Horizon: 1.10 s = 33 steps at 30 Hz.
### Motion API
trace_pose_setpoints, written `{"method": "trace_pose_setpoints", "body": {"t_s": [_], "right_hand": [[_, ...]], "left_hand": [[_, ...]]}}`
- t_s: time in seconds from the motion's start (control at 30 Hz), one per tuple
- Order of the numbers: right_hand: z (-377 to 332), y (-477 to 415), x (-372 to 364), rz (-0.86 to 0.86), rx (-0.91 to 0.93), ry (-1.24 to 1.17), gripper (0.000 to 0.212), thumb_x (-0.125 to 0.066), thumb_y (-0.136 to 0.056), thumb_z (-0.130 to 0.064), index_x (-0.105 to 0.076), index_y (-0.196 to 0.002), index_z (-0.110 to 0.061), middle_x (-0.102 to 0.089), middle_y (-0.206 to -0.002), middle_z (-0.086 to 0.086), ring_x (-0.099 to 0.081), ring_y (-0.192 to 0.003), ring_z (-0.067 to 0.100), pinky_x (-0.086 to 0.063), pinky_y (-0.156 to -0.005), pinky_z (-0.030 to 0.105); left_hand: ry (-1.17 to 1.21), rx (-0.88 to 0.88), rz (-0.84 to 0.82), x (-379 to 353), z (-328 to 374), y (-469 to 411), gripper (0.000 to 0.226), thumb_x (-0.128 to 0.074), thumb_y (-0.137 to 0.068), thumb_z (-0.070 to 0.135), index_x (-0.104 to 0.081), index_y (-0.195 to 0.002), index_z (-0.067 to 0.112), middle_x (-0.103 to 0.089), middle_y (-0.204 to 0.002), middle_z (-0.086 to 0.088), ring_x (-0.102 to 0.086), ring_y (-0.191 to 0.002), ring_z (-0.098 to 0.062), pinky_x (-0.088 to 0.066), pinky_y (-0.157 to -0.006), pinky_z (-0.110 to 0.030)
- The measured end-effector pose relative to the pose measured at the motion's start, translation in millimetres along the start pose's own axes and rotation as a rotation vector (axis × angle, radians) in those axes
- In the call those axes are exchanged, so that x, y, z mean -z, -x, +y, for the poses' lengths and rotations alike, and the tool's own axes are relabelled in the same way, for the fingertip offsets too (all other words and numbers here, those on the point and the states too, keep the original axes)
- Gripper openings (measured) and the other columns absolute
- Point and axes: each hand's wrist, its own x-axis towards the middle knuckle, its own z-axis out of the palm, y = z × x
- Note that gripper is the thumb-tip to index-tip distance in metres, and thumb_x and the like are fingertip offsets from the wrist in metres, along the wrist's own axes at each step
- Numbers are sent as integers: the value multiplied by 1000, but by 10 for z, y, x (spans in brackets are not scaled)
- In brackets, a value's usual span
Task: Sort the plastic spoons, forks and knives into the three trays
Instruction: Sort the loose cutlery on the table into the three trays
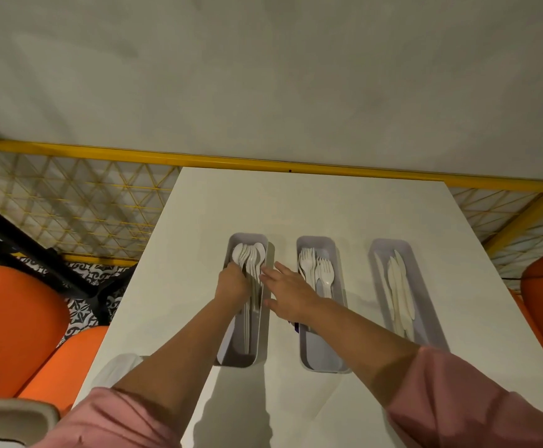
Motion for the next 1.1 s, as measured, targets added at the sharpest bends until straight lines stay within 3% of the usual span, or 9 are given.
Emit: {"method": "trace_pose_setpoints", "body": {"t_s": [0.2,0.3,0.43,0.53,0.67,0.8,1.0,1.03,1.1], "right_hand": [[-20,4,-2,-2,3,-22,58,-46,-96,-22,-24,-147,-8,-12,-159,4,-5,-147,24,-15,-117,41],[-21,3,2,-21,-2,-1,57,-46,-96,-22,-24,-147,-8,-11,-159,4,-5,-147,25,-15,-117,41],[-27,23,40,-31,2,-13,59,-45,-97,-21,-20,-149,-9,-12,-159,5,-5,-147,25,-13,-118,40],[-33,90,108,11,5,-73,57,-48,-95,-16,-25,-147,-10,-24,-154,8,-17,-143,27,-20,-116,38],[-54,286,244,41,-31,-154,43,-48,-92,-9,-46,-135,-12,-48,-131,8,-46,-121,26,-42,-94,34],[-55,586,280,26,-90,-203,22,-50,-90,-9,-67,-104,-9,-66,-100,11,-59,-85,26,-41,-69,28],[3,1154,118,-93,-67,-201,20,-50,-90,-10,-69,-85,-4,-64,-82,17,-61,-73,29,-45,-68,31],[9,1246,49,-135,-76,-222,18,-51,-90,-10,-68,-86,-5,-63,-82,15,-63,-75,29,-47,-69,31],[19,1320,-122,-186,-107,-225,19,-55,-90,-10,-68,-104,-8,-65,-101,12,-64,-91,27,-48,-81,29]], "left_hand": [[-65,-117,61,-17,-5,77,36,-40,-92,-4,-39,-128,-8,-38,-134,-25,-43,-121,-38,-38,-99,-40],[-138,-140,59,1,-8,99,42,-43,-92,-1,-36,-134,-4,-38,-136,-20,-45,-121,-31,-40,-102,-35],[-173,-156,65,42,8,152,40,-44,-91,0,-42,-130,1,-40,-131,-17,-48,-115,-29,-43,-99,-33],[-136,-198,86,66,13,220,37,-41,-92,1,-45,-128,3,-43,-129,-17,-50,-110,-28,-45,-94,-34],[-80,-315,115,73,72,433,33,-46,-91,5,-49,-124,5,-47,-128,-12,-53,-107,-28,-44,-86,-31],[-117,-425,76,-15,124,757,25,-49,-91,9,-55,-115,5,-54,-119,-11,-56,-101,-25,-45,-82,-30],[-217,-536,-99,-276,31,1250,18,-48,-90,7,-62,-102,6,-65,-103,-11,-60,-93,-25,-50,-83,-33],[-229,-542,-117,-324,-5,1332,18,-48,-91,8,-62,-102,6,-66,-102,-10,-61,-93,-24,-50,-81,-30],[-255,-543,-143,-394,-88,1416,17,-48,-92,11,-62,-102,7,-65,-102,-7,-60,-92,-21,-46,-77,-24]]}}
